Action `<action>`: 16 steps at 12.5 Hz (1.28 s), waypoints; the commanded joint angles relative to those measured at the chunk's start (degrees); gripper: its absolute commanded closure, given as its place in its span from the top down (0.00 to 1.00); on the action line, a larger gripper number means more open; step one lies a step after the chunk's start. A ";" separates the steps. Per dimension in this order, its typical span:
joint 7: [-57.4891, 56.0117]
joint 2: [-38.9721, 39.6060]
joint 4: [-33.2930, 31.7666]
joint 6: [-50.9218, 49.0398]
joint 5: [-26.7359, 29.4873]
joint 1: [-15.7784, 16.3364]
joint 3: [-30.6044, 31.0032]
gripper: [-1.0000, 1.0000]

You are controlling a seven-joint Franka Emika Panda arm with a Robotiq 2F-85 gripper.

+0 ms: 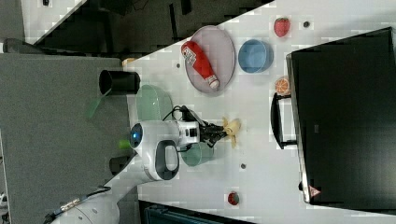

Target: Pick banana from table and place on oven.

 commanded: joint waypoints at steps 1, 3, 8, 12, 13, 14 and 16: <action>2.74 -1.03 -0.51 0.11 0.58 -0.53 0.13 0.25; 2.74 -4.58 0.01 0.05 0.58 -0.52 0.16 0.25; 2.73 -19.54 2.98 -11.36 0.57 -0.66 -0.11 0.25; 2.62 -28.73 11.01 -31.97 0.57 -1.07 -1.17 0.25; 2.55 -30.07 13.80 -37.31 0.57 -1.07 -1.66 0.25; 2.40 -31.06 16.75 -42.52 0.57 -1.07 -2.23 0.25; 2.20 -31.87 22.89 -52.16 0.57 -1.11 -3.95 0.25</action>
